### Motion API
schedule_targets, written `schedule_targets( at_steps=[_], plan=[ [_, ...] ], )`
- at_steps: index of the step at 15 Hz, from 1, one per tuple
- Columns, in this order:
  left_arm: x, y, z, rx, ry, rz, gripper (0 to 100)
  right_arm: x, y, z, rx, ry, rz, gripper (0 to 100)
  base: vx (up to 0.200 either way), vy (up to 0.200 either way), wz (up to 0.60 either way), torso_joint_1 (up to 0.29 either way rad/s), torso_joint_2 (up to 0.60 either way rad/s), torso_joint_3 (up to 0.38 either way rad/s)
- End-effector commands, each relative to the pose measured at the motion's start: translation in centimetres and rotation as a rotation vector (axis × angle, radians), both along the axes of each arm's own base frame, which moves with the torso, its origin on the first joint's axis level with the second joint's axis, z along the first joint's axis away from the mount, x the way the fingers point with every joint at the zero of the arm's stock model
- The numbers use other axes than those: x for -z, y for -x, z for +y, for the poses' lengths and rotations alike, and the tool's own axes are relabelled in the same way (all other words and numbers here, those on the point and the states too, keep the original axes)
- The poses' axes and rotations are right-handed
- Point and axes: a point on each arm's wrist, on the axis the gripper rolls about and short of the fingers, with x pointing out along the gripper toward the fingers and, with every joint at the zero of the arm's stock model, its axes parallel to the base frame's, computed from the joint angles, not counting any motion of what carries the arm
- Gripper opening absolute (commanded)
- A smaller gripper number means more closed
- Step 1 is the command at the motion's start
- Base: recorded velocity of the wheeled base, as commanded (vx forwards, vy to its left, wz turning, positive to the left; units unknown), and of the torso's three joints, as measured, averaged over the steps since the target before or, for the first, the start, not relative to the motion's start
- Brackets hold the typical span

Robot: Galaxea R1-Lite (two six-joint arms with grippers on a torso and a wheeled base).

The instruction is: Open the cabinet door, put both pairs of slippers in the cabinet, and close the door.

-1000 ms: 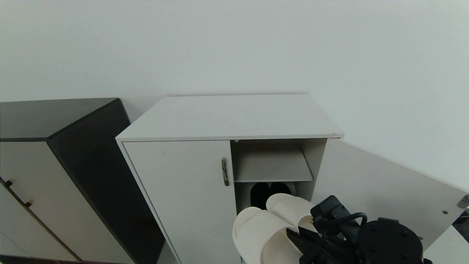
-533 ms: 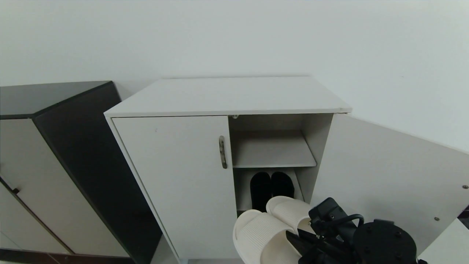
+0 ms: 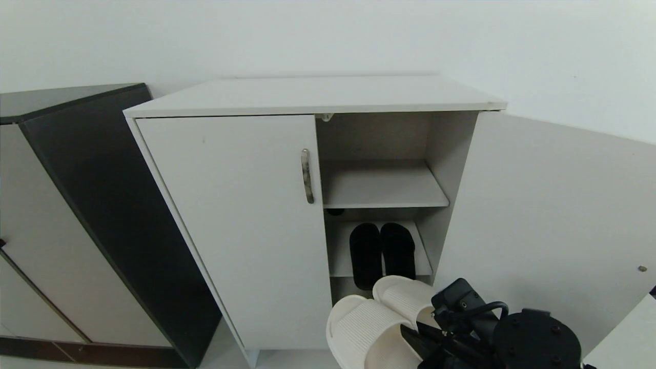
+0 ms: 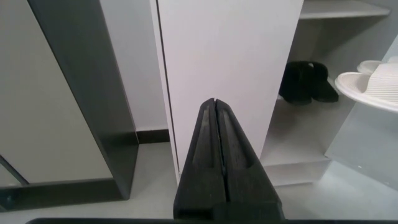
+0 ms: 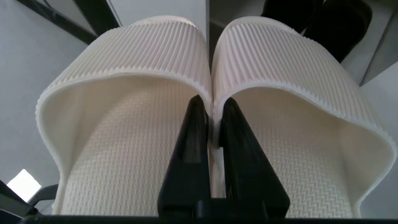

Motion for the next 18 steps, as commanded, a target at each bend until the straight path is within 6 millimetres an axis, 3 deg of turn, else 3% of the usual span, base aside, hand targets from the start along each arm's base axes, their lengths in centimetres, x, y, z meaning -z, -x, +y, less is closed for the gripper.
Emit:
schedule_targets(
  at_steps=[1, 4, 10, 11, 12, 18],
  plan=[
    [0.0, 0.0, 0.0, 0.000, 0.001, 0.002, 0, 0.1, 0.0, 0.0, 0.000, 0.003, 0.001, 0, 0.000, 0.000, 0.00, -0.032, 0.44, 0.388],
    [0.0, 0.0, 0.0, 0.000, 0.001, 0.002, 0, 0.4, 0.3, -0.2, -0.007, 0.022, 0.007, 0, 0.000, 0.000, 0.00, -0.019, 0.33, 0.308],
    [0.0, 0.0, 0.0, 0.001, 0.001, 0.000, 0, 0.5, 0.1, 0.4, 0.005, 0.049, -0.016, 0, 0.000, 0.000, 0.00, 0.000, 0.03, 0.024],
    [0.0, 0.0, 0.0, 0.000, 0.002, 0.000, 0, 0.0, -1.0, 1.7, 0.147, 0.087, -0.057, 0, 0.000, 0.000, 0.00, 0.000, 0.00, 0.000],
    [0.0, 0.0, 0.0, 0.000, 0.002, 0.000, 0, -0.4, -1.3, 2.2, 0.196, 0.114, -0.059, 0, 0.000, 0.000, 0.00, 0.000, 0.00, 0.000],
    [0.0, 0.0, 0.0, 0.000, 0.001, 0.002, 0, -7.7, -1.6, 4.1, 0.425, 0.032, -0.052, 0, 0.000, 0.000, 0.00, 0.000, 0.00, 0.000]
  ],
)
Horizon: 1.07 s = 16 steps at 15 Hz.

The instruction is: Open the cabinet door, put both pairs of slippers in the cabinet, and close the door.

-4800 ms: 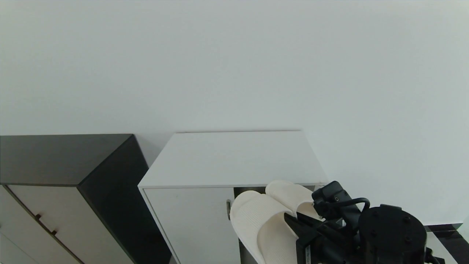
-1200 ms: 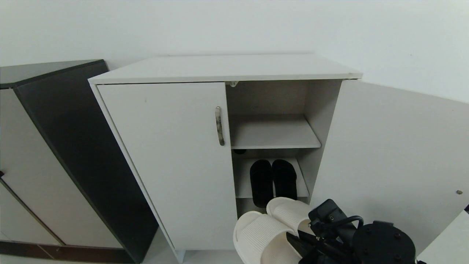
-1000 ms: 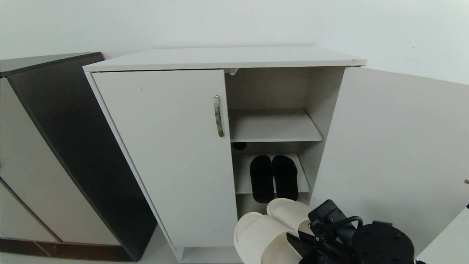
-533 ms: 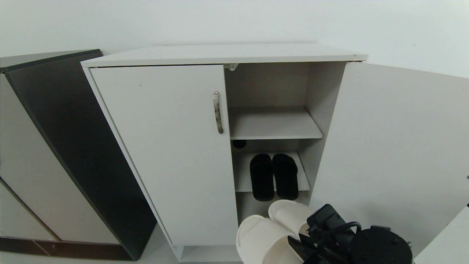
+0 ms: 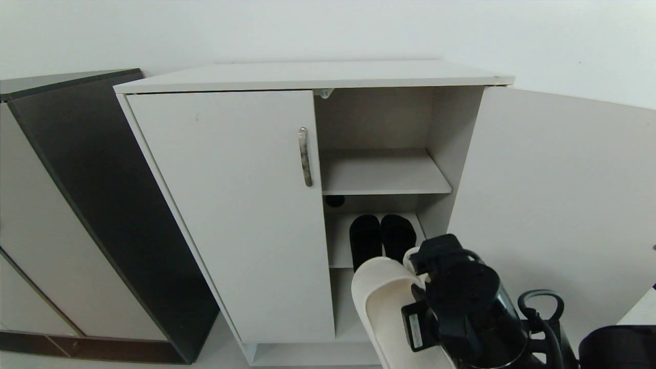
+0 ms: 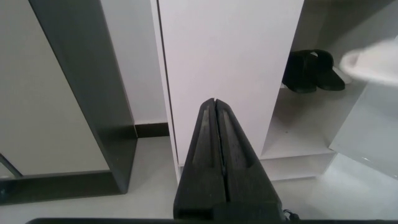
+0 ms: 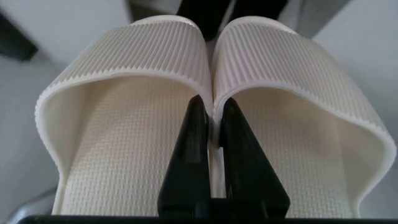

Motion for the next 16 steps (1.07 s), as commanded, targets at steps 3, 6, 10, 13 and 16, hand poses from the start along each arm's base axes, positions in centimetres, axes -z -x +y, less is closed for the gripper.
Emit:
schedule_targets(
  at_steps=[3, 6, 10, 13, 16],
  plan=[
    [0.0, 0.0, 0.0, 0.001, -0.001, 0.002, 0, -4.6, -0.3, 1.7, 0.064, -0.110, -0.102, 0, 0.000, 0.000, 0.00, 0.000, 0.00, 0.000],
    [0.0, 0.0, 0.0, 0.000, -0.003, 0.002, 0, -7.0, -2.5, 2.2, 0.109, -0.120, -0.166, 0, 0.000, 0.000, 0.00, 0.000, 0.00, 0.000],
    [0.0, 0.0, 0.0, 0.000, -0.003, 0.000, 0, -7.3, -4.1, 1.9, 0.161, -0.119, -0.180, 0, 0.000, 0.000, 0.00, 0.000, 0.00, 0.000],
    [0.0, 0.0, 0.0, 0.000, -0.003, -0.001, 0, -7.1, -4.2, 2.1, 0.160, -0.116, -0.178, 0, 0.000, 0.000, 0.00, 0.000, 0.00, 0.000],
    [0.0, 0.0, 0.0, 0.000, -0.003, 0.000, 0, -6.7, -4.2, 2.4, 0.152, -0.111, -0.171, 0, 0.000, 0.000, 0.00, 0.000, 0.00, 0.000]
  ],
)
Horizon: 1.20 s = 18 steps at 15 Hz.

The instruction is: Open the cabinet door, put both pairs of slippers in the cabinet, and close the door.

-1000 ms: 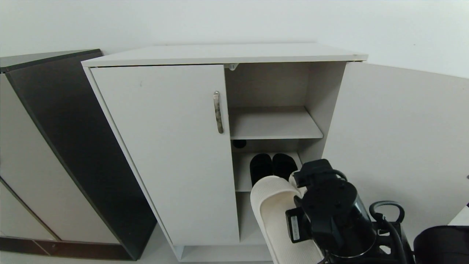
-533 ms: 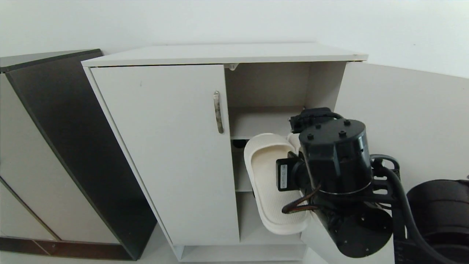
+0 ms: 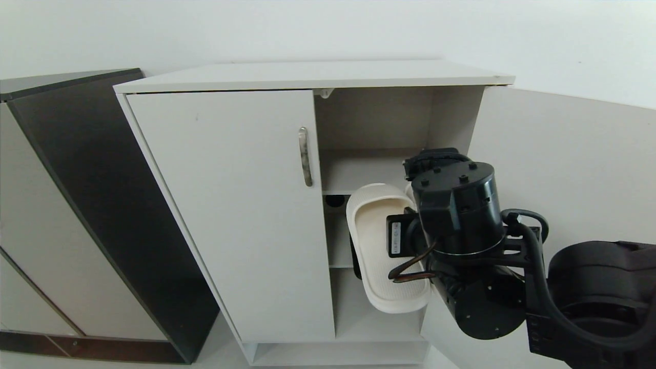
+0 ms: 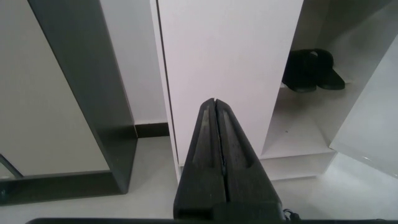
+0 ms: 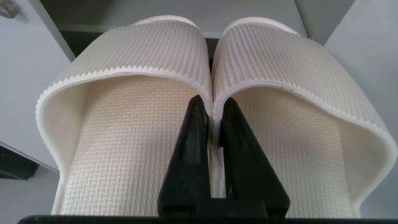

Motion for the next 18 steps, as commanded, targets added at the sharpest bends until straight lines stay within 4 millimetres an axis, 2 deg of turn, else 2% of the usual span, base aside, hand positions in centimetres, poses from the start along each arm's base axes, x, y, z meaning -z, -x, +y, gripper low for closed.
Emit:
schedule_targets(
  at_steps=[1, 12, 18],
  plan=[
    [0.00, -0.01, 0.00, 0.000, -0.002, 0.002, 0, 0.32, -0.08, 0.16, -0.002, 0.006, 0.006, 0, 0.000, 0.000, 0.00, 0.000, 0.00, 0.000],
    [0.00, -0.01, 0.00, 0.001, -0.002, 0.002, 0, 0.42, -0.49, 0.67, -0.031, -0.010, 0.003, 0, 0.000, 0.000, 0.00, 0.000, 0.00, 0.000],
    [0.00, 0.00, 0.00, 0.001, -0.003, 0.000, 0, 0.47, -0.55, 0.66, -0.028, -0.010, 0.004, 0, 0.200, 0.000, 0.00, 0.001, 0.00, 0.005]
  ],
)
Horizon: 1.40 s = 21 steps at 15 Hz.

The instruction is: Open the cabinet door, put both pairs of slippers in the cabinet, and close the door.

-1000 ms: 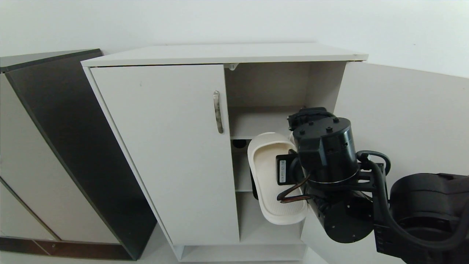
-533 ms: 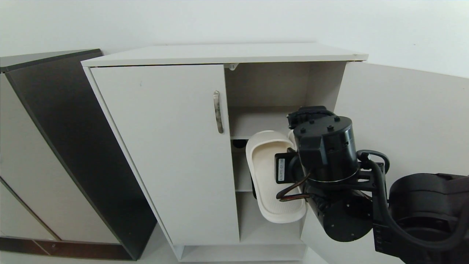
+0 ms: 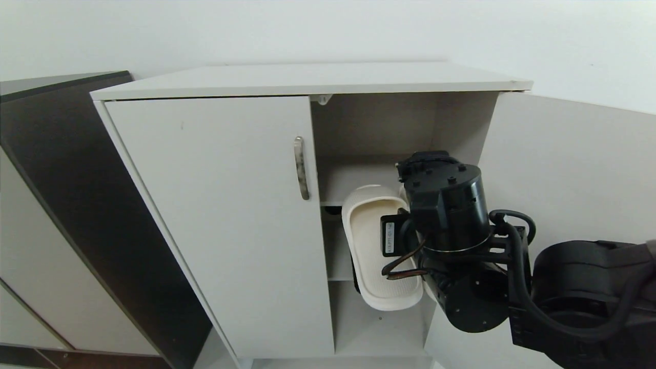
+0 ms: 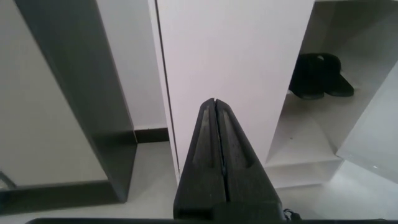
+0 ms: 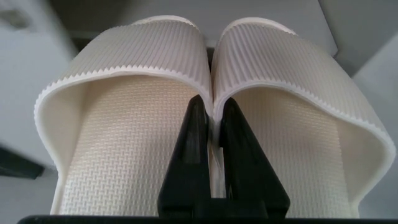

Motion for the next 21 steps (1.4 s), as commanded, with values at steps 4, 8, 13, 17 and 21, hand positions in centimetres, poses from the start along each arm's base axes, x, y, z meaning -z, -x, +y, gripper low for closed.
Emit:
schedule_targets(
  at_steps=[4, 8, 13, 17, 21],
  plan=[
    [0.0, 0.0, 0.0, -0.001, 0.000, 0.001, 0, 0.1, 0.1, 0.1, -0.002, 0.001, 0.002, 0, 0.200, 0.000, 0.00, 0.000, 0.00, 0.004],
    [0.0, 0.0, 0.0, -0.001, 0.000, 0.002, 0, 0.8, 0.0, 0.2, -0.002, 0.006, 0.005, 0, 0.100, 0.000, 0.00, 0.004, 0.00, 0.002],
    [0.0, 0.0, 0.0, -0.001, 0.000, 0.002, 0, 1.3, -0.6, 0.6, 0.003, 0.007, 0.003, 0, 0.000, 0.000, 0.00, 0.000, 0.00, 0.000],
    [0.0, 0.0, 0.0, -0.001, 0.002, 0.002, 0, 0.5, -3.2, 0.9, 0.007, -0.016, -0.013, 0, 0.000, 0.000, 0.00, 0.000, 0.00, 0.000],
    [0.0, 0.0, 0.0, -0.001, 0.002, 0.002, 0, 0.3, -6.1, 1.4, 0.052, -0.019, -0.033, 0, 0.000, 0.000, 0.00, 0.000, 0.00, 0.000]
  ],
)
